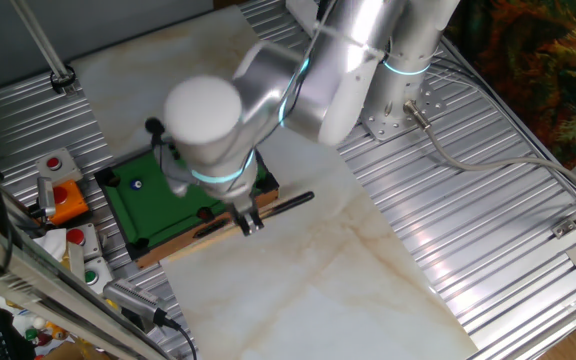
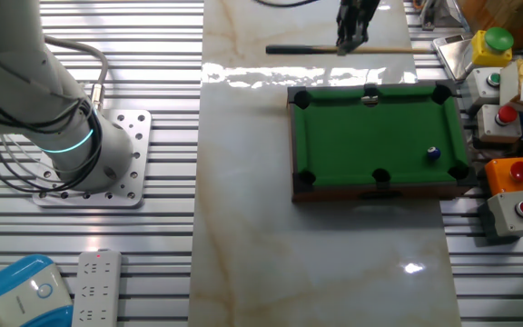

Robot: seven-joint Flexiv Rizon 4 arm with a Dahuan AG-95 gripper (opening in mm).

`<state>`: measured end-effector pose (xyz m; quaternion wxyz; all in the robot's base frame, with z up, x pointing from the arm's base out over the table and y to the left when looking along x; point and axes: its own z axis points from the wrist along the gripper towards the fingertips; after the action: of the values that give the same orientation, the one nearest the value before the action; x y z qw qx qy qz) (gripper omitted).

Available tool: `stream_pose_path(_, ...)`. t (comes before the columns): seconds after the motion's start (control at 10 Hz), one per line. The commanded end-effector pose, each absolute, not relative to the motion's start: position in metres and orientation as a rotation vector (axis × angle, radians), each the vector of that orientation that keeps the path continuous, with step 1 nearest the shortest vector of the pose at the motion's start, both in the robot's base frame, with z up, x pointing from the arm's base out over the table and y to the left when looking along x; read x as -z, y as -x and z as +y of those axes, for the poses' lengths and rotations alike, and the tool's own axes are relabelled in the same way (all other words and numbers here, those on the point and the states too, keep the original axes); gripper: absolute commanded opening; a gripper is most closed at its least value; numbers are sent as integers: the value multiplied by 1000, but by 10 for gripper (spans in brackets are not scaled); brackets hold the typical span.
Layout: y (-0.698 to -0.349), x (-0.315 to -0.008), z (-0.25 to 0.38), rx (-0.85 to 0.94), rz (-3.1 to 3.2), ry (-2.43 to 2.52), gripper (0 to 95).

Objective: Hit the pool ball

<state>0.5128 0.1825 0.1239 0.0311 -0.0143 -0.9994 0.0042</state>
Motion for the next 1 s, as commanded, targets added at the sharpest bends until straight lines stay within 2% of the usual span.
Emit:
stream_pose_path(0.1,-504,-135,162,0,-3066,126,0)
stream_pose_path(0.3,-494,-142,144,3,-3072,193,0)
stream_pose_path(1.0,-479,-134,103,-1,-3066,396,0)
